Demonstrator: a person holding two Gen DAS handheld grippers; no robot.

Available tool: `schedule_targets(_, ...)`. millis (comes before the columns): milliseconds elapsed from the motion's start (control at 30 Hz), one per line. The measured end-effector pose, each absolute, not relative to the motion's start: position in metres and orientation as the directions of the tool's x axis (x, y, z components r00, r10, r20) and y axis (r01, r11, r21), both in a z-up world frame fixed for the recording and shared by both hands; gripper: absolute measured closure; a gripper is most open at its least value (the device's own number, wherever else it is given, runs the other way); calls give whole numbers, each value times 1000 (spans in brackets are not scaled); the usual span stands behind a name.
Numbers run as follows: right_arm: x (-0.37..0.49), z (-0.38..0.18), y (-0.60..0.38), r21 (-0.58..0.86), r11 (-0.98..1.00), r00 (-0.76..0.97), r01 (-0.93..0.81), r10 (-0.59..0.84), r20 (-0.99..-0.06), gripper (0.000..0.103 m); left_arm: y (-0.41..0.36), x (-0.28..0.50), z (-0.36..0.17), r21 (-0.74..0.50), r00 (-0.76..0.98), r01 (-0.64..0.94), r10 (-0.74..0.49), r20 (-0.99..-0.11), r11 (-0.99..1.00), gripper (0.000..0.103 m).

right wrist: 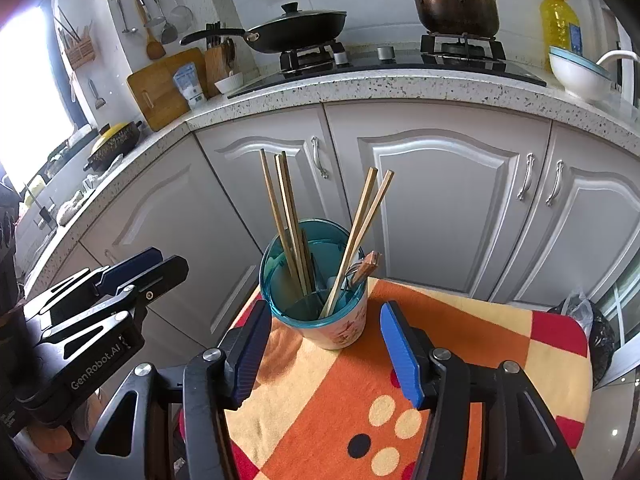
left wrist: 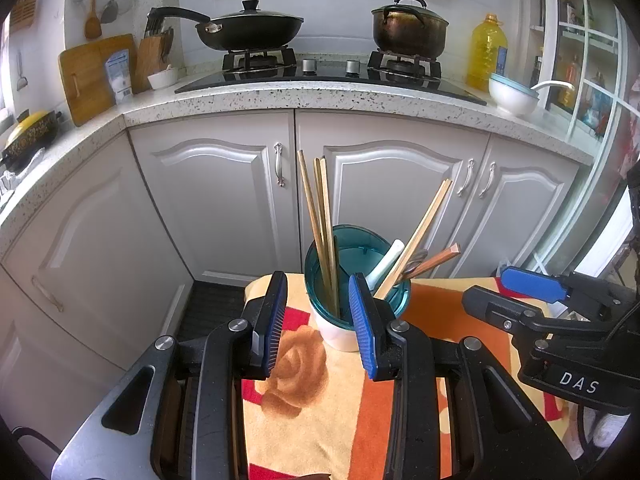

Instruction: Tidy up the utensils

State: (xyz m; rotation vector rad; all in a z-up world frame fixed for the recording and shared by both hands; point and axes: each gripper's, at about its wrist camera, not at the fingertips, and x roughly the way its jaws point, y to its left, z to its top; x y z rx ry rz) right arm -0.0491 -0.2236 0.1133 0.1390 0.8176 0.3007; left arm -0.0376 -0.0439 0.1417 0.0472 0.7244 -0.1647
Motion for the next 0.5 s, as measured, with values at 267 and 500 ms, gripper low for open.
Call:
schedule_targets(267,-48,113,-225,241,948,644,-207,317,-696,48,-46,-38,140,-12,735,170,-135,-665,985,72)
schedule_targets(500,-48,113,-224,241,948,643,-209,319,-696,48,-46,-37,140,-11,734,171,-135,-666,985,72)
